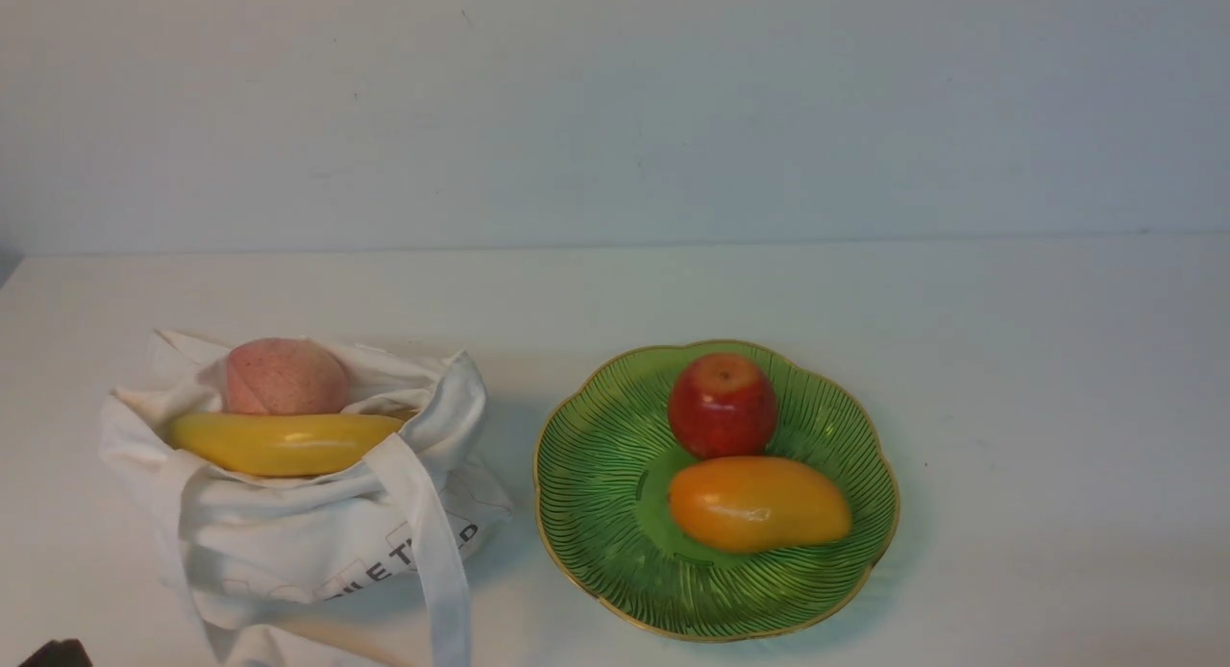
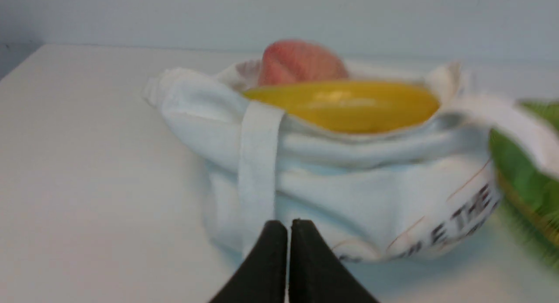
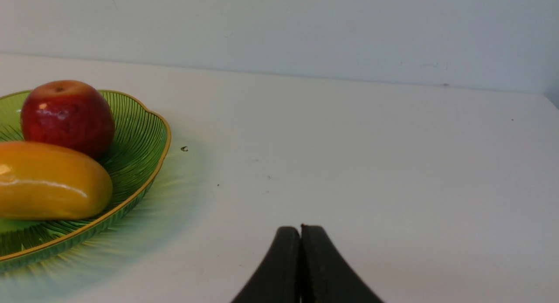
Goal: Take the fruit out of the cloth bag on the white table and place them on a plate.
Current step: 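Reach into the cloth bag and grasp the peach with the left gripper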
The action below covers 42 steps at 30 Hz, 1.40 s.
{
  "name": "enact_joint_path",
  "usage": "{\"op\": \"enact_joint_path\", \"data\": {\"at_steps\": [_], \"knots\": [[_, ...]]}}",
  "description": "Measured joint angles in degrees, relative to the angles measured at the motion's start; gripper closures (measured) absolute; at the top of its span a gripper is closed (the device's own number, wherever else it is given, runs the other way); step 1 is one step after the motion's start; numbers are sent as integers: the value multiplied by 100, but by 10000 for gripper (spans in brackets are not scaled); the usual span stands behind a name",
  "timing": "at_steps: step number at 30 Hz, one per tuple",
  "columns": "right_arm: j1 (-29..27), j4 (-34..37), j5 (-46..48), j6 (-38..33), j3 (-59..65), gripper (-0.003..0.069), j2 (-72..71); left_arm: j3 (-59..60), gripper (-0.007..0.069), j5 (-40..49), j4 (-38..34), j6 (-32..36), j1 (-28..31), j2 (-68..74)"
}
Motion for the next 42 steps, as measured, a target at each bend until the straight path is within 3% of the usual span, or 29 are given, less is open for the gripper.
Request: {"op": "enact_joint_path", "data": {"at_steps": [4, 6, 7, 10, 13, 16, 18, 20, 24, 26, 32, 42], "knots": [[0, 0, 0, 0, 0, 671, 0, 0, 632, -770, -1133, -415, 0, 0], [0, 0, 0, 0, 0, 671, 0, 0, 632, -1011, -1349, -449, 0, 0], [0, 0, 0, 0, 0, 671, 0, 0, 632, -1546, -1680, -487, 0, 0], [0, 0, 0, -5, 0, 671, 0, -22, 632, -2790, -2119, -533, 0, 0], [0, 0, 0, -5, 0, 671, 0, -505, 632, -3177, -2216, -501, 0, 48], [0, 0, 0, -5, 0, 671, 0, -1611, 632, -2445, -2031, -239, 0, 380], [0, 0, 0, -5, 0, 671, 0, -2427, 632, -1354, -1778, 4, 0, 844], [0, 0, 0, -1, 0, 671, 0, -3458, 632, 527, -1480, 255, 0, 1754], [0, 0, 0, -1, 0, 671, 0, -4794, 632, 3078, -1020, 370, -4, 3574], [0, 0, 0, -1, 0, 671, 0, -5274, 632, 3775, -828, 370, -4, 4399], [0, 0, 0, -1, 0, 671, 0, -6084, 632, 4100, -541, 520, -4, 6054], [0, 0, 0, -1, 0, 671, 0, -6615, 612, 3579, -270, 794, -6, 7741]]}}
